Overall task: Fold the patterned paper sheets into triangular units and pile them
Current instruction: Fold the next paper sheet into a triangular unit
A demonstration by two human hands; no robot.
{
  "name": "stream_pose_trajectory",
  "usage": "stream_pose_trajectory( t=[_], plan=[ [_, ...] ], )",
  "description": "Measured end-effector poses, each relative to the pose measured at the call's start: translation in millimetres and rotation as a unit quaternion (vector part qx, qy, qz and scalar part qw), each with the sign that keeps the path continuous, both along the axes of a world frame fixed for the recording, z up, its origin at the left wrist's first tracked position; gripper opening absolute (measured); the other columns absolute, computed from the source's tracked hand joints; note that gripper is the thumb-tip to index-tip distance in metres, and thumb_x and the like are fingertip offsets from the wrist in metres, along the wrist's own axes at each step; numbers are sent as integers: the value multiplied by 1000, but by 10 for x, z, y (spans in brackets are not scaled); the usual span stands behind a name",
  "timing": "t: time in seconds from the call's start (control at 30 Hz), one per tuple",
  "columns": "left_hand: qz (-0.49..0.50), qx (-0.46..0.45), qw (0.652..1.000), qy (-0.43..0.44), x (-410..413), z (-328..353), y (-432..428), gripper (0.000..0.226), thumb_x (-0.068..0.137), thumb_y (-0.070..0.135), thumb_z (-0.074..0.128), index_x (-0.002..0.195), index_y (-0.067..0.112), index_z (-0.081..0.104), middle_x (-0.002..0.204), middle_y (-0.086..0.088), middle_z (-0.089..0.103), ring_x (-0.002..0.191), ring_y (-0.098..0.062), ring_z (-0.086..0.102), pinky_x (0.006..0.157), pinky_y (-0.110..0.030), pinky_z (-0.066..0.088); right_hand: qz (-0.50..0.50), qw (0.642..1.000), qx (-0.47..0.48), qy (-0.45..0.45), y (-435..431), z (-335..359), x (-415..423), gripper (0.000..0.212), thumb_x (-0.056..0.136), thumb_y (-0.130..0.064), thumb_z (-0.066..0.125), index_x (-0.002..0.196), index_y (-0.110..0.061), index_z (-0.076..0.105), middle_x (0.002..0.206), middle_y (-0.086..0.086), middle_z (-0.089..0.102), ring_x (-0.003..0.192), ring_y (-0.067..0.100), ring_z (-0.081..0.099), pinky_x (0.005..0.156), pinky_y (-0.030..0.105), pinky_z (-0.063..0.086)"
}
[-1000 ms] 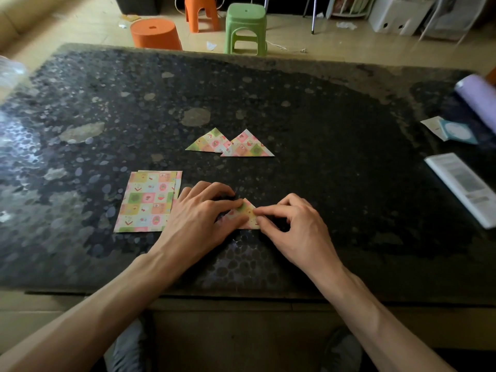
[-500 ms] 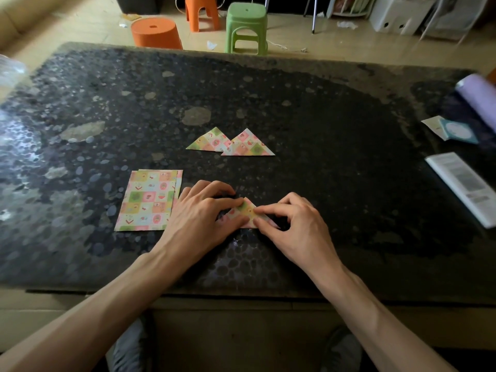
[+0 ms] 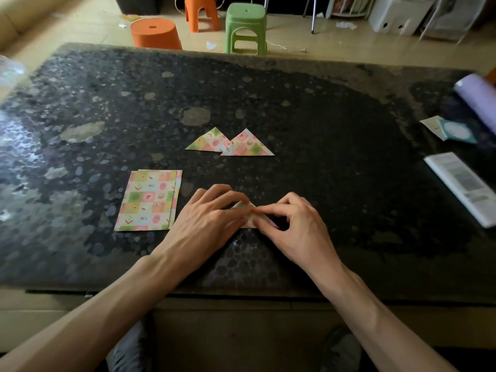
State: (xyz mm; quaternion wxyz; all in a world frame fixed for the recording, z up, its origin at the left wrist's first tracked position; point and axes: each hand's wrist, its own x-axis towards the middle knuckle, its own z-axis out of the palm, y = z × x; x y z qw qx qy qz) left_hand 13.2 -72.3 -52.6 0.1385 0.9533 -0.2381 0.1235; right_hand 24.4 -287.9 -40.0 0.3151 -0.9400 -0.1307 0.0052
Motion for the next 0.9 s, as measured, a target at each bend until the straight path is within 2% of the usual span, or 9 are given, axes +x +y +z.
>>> stream_pose_trajectory(
  t=[0.27, 0.43, 0.5, 0.6, 0.67, 0.8, 0.9],
  plan=[
    [1, -11, 999, 36, 30, 28, 10, 40, 101, 49, 41, 121, 36, 73, 132, 15, 62, 122, -12, 54, 88, -29, 40, 9, 999, -18, 46, -122, 102, 25, 30, 90, -50, 73, 118, -43, 68, 93, -16, 50, 85, 0, 49, 68, 18, 37],
    [-2, -11, 999, 45, 61, 42, 17, 34, 102, 46, 47, 121, 36, 74, 132, 15, 62, 123, -12, 53, 89, -32, 41, -32, 996, -11, 77, -103, 119, 60, 18, 89, -51, 73, 102, -39, 70, 92, -14, 57, 82, 6, 55, 70, 22, 46],
    [-4, -12, 999, 47, 67, 45, 18, 32, 100, 45, 51, 120, 36, 74, 132, 14, 62, 123, -13, 54, 89, -33, 42, -42, 997, -15, 66, -79, 108, 50, 15, 90, -48, 74, 99, -37, 69, 90, -13, 57, 82, 6, 54, 70, 24, 47],
    [-2, -14, 999, 46, 75, 43, 12, 36, 101, 48, 46, 119, 37, 75, 131, 15, 63, 122, -12, 54, 87, -34, 44, -46, 997, -19, 65, -68, 96, 33, 15, 89, -43, 77, 98, -37, 67, 90, -13, 56, 82, 6, 54, 69, 24, 47],
    [2, -16, 999, 40, 69, 48, -3, 37, 98, 48, 45, 117, 36, 76, 127, 17, 64, 119, -11, 56, 86, -33, 43, -46, 996, -22, 70, -67, 97, 36, 15, 89, -42, 77, 98, -38, 66, 90, -13, 54, 83, 6, 53, 69, 23, 47],
    [36, -40, 998, 15, 26, 73, -104, 27, 94, 42, 58, 107, 31, 80, 115, 17, 69, 108, -13, 61, 83, -33, 43, -39, 995, -44, 79, -45, 96, 38, 12, 91, -44, 74, 97, -40, 63, 93, -16, 49, 87, 5, 50, 67, 21, 42],
    [75, -49, 996, 1, 7, 71, -218, 32, 93, 51, 59, 98, 28, 81, 106, 15, 72, 103, -14, 62, 83, -36, 44, -36, 995, -46, 83, -53, 98, 50, 13, 91, -45, 73, 98, -40, 62, 93, -15, 48, 86, 3, 49, 65, 19, 38]
  ],
)
